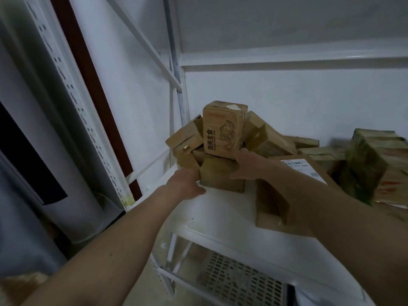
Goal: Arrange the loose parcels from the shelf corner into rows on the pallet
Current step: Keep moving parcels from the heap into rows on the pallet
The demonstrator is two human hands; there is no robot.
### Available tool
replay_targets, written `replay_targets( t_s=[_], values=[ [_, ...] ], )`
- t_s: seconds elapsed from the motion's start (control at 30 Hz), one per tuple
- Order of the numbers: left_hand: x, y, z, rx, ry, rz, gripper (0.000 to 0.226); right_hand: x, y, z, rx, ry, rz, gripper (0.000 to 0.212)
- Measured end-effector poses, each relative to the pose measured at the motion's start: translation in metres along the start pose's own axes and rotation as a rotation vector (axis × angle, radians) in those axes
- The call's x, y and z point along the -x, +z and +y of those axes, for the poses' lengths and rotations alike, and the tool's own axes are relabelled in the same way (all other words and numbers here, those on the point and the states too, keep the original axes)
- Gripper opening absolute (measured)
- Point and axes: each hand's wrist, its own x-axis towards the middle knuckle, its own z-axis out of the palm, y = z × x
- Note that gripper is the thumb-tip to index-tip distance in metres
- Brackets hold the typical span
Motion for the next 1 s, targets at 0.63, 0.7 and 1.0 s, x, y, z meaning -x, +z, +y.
replay_targets(
  t_s=[0.63, 0.7, 1.0],
  values=[
    [-0.221, -0.086, 0.007, 0.701, -0.067, 0.055, 0.112, -0.175, -0.073, 0.065, -1.189, 0.548, 0.22, 0.081],
    [-0.23, -0.085, 0.004, 0.755, -0.039, 0.036, 0.113, -0.183, -0.073, 0.065, -1.233, 0.584, 0.208, 0.08],
    [-0.213, -0.083, 0.0, 1.051, 0.14, -0.15, 0.063, -0.174, -0.052, 0.053, -1.469, 0.594, 0.28, 0.04]
  ],
)
